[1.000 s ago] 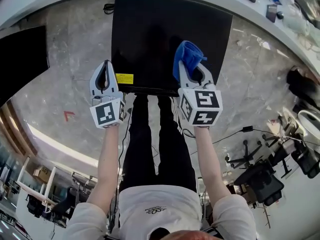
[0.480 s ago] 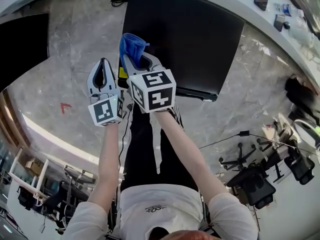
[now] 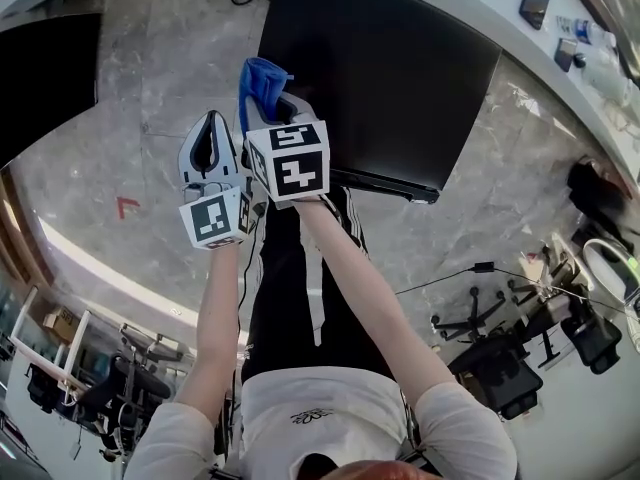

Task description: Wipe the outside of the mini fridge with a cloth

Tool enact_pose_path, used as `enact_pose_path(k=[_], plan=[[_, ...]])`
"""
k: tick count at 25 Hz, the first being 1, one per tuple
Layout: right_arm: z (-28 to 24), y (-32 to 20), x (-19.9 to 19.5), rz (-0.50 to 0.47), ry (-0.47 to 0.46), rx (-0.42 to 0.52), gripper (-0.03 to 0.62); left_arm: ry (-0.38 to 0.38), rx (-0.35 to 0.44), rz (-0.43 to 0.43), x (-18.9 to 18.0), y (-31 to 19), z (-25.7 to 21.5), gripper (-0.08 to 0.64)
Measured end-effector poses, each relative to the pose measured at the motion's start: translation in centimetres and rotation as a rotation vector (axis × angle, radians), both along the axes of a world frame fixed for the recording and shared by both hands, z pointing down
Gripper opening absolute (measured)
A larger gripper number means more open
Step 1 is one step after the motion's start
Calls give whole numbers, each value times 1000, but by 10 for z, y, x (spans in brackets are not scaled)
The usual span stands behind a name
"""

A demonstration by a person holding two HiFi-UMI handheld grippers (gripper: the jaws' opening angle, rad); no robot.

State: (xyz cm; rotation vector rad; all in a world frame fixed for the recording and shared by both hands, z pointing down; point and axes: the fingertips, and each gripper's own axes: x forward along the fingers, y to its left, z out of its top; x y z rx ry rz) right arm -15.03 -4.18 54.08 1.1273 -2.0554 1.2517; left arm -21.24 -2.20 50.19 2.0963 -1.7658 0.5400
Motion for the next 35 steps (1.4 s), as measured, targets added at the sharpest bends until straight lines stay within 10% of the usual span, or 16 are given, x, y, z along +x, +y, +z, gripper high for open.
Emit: enact_pose_path(k=[16,35], plan=[[5,6,46,27,81,19,75,0,13,57,19,-14,-6,5],[7,33,195,85,276,36,75,1,11,140,68,-17,-10,5]])
